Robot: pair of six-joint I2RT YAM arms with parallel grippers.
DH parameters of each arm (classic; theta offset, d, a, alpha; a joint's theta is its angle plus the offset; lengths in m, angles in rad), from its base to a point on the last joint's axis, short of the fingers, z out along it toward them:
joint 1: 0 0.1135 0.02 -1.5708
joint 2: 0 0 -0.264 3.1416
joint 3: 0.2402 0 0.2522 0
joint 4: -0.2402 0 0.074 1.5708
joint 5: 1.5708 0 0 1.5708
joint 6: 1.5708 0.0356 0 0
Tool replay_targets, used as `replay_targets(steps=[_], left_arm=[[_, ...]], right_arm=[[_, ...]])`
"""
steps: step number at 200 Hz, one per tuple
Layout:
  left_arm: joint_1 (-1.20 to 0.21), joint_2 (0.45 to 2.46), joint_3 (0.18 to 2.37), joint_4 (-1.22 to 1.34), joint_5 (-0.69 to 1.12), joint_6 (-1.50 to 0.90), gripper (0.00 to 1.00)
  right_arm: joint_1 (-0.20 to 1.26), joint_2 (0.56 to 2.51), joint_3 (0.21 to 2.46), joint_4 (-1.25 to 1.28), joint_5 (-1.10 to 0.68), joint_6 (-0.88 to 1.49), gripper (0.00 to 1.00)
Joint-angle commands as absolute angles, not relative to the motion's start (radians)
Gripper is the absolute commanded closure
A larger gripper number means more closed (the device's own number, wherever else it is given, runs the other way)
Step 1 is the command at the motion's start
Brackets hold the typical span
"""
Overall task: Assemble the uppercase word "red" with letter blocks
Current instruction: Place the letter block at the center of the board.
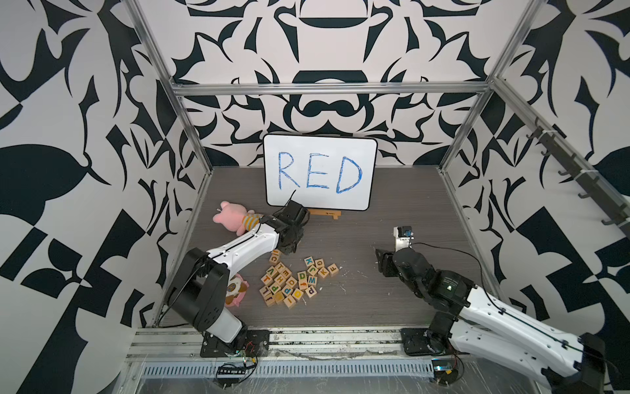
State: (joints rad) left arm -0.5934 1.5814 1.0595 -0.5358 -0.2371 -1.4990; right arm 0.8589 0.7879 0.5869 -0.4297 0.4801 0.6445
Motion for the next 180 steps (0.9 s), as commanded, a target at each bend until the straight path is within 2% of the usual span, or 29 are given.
replay_targets(steps=[1,47,75,110,124,180], left_arm=[[-0.580,1.652,1.118,-0.563,-0.218,-1.575,0.83],[-0.568,1.752,1.160,-0.586,-0.211,-1.638,0.84],[-0.566,1.788,1.191,-0.628,-0.228,-1.647,0.80],[-0.566,1.802,1.188,-0.612,-0.212,-1.646,0.69],[-0.566,1.796,1.181,-0.606,-0.217,-1.643,0.57],[-0.546,1.729,1.145,-0.581,-0.181,-1.605,0.41]], right_arm=[[0.864,0.809,0.632,-0.428,0.490,0.656,0.35],[0.864,0.850,0.632,-0.411,0.464,0.661,0.33],[0.864,0.885,0.624,-0.388,0.437,0.651,0.32],[0.865,0.946,0.630,-0.329,0.389,0.637,0.30],[0.865,0.973,0.634,-0.306,0.378,0.632,0.30],[0.867,1.070,0.678,-0.253,0.346,0.597,0.29]])
